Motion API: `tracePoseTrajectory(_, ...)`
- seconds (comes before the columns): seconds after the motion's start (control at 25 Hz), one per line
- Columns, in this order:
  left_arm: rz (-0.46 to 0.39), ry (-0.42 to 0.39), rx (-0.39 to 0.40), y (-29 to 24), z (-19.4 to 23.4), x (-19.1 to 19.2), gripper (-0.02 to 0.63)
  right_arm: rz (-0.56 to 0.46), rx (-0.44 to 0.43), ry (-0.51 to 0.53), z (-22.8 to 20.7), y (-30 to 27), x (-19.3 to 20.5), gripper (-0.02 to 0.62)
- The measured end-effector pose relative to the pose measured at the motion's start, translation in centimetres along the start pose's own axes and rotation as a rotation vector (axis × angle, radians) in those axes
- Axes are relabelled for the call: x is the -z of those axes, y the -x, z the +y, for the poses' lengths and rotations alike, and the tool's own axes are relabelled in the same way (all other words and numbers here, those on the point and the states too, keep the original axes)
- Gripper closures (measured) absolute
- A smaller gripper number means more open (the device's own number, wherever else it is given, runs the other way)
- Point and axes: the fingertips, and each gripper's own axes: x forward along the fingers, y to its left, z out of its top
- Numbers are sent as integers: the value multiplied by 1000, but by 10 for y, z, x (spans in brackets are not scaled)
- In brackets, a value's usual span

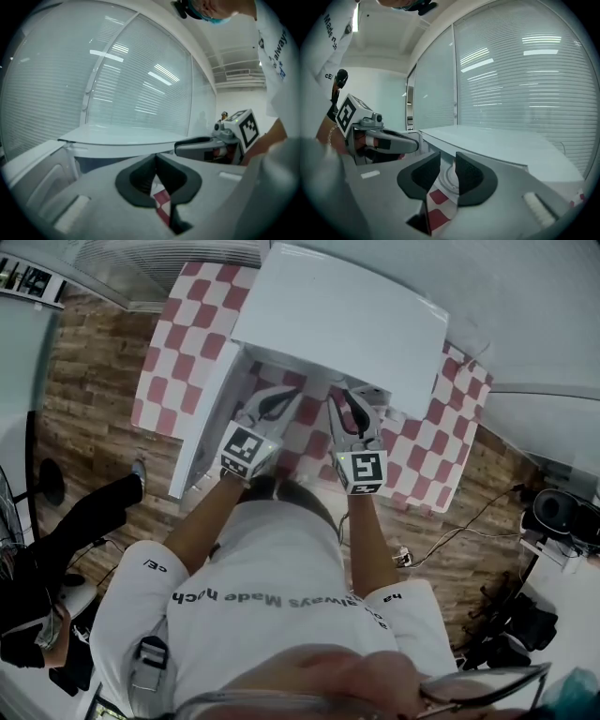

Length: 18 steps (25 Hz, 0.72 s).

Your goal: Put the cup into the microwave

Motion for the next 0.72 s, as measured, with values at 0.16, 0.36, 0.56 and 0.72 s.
tracePoseTrajectory(0.16, -36, 18, -4, 16, -13, -30, 603, -32, -14, 5, 9, 25, -33, 515)
tracePoseTrajectory(0.36, -59, 29, -13, 31, -24, -67, 603, -44, -36, 0, 21, 54, -64, 517)
tracePoseTrajectory(0.56, -103, 29, 20, 49, -43, -104, 603, -77, -20, -29, 25, 78, -103, 518)
tracePoseTrajectory(0.72, -141, 21, 55, 63, -60, -136, 603, -119, -38, -2, 35, 98, -137, 518)
